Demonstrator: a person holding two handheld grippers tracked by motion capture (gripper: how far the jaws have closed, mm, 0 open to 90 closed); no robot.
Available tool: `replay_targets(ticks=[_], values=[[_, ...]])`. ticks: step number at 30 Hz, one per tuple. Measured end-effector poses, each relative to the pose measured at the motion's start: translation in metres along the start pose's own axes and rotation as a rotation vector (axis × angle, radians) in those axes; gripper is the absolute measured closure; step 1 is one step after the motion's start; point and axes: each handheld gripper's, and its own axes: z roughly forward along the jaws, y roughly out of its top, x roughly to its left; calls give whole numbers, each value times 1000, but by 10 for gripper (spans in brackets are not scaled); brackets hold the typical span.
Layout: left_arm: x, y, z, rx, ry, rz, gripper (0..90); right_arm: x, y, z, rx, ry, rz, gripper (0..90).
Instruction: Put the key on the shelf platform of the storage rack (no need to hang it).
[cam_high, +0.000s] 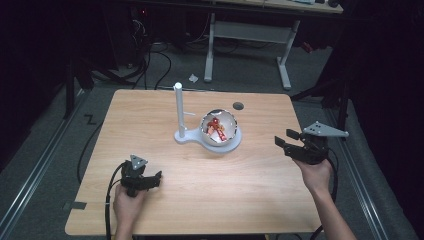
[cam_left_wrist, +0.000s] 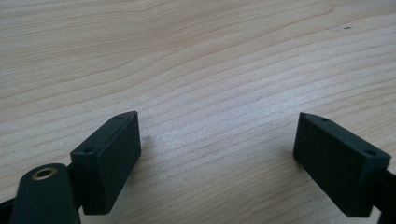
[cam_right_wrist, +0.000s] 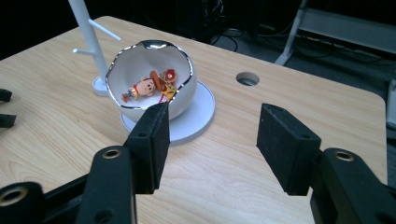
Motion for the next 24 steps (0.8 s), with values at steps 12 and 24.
replay_targets(ticks=[12, 24], values=[[0, 0, 0, 0, 0, 1, 153, -2, -21, -10, -16, -6, 34, 443], [0, 0, 0, 0, 0, 1, 153, 2, -42, -6, -11, 0, 53, 433]])
